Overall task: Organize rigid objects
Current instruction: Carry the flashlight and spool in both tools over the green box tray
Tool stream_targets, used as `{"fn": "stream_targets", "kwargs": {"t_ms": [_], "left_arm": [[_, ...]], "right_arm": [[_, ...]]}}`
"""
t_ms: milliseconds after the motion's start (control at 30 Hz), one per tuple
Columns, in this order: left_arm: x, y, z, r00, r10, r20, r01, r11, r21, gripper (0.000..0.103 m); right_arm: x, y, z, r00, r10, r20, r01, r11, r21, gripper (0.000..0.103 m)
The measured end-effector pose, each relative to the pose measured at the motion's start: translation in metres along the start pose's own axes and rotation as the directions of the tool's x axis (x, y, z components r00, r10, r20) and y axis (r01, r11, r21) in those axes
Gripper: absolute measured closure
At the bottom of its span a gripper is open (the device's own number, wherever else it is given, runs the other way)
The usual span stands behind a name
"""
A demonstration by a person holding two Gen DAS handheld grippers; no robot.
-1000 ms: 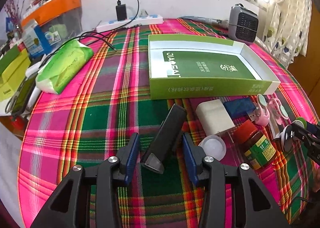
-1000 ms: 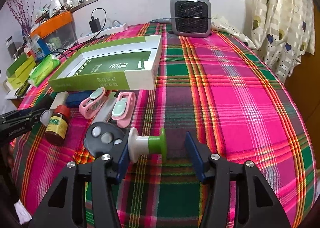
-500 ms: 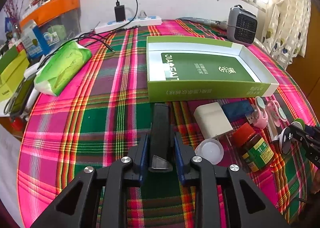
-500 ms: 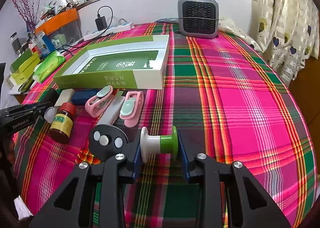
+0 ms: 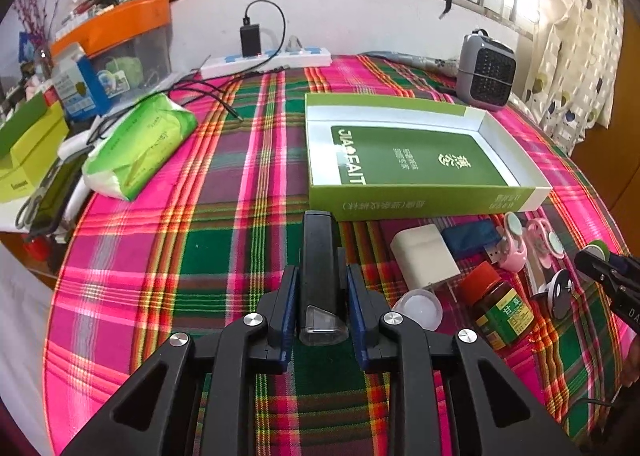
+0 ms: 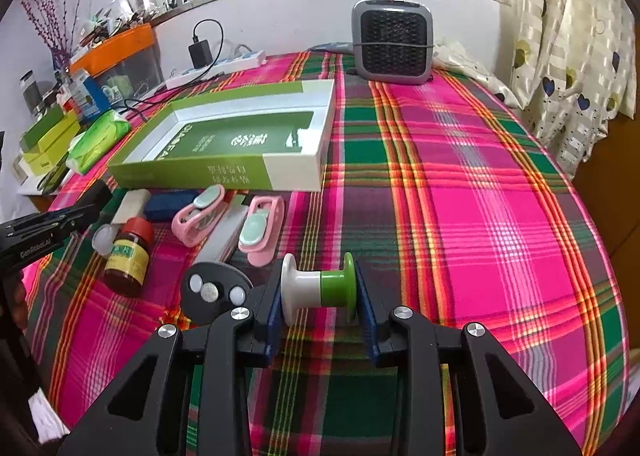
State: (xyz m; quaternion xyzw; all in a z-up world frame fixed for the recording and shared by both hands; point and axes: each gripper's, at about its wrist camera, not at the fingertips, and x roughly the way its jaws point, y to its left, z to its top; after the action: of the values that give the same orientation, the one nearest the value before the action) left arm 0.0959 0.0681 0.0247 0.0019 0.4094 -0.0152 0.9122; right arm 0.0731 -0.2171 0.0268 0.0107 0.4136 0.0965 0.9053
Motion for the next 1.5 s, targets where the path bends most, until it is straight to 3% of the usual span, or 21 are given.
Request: {"fn": "stream_targets", "kwargs": {"t_ms": [433, 867, 1000, 1500], "left_arm": [[-0.024, 0.000, 0.026, 0.997, -0.044, 0.067, 0.045, 0.999, -0.009, 0.081], [0.003, -0.008, 0.072, 0.995, -0.073, 0.064, 0.073, 0.997, 0.004, 0.081], [0.018, -0.011, 0.084, 0.994, -0.104, 0.045, 0.104, 0.995, 0.000, 0.081], [0.073, -0.018, 0.096, 0.996, -0.089, -0.029, 0.089, 0.996, 0.004, 0.080]], "right_arm": [[-0.014, 0.002, 0.024, 0.999, 0.013, 0.053, -0.011, 1.000, -0.025, 0.070], [-0.003, 0.007, 0.082, 0.994, 0.065, 0.087, -0.058, 0.995, -0.078, 0.070], [0.013, 0.010, 0.097, 0.994, 0.091, 0.065, -0.085, 0.992, -0.089, 0.070], [0.086, 0.030, 0.123, 0.990, 0.123, -0.076, -0.133, 0.980, -0.146, 0.070]]}}
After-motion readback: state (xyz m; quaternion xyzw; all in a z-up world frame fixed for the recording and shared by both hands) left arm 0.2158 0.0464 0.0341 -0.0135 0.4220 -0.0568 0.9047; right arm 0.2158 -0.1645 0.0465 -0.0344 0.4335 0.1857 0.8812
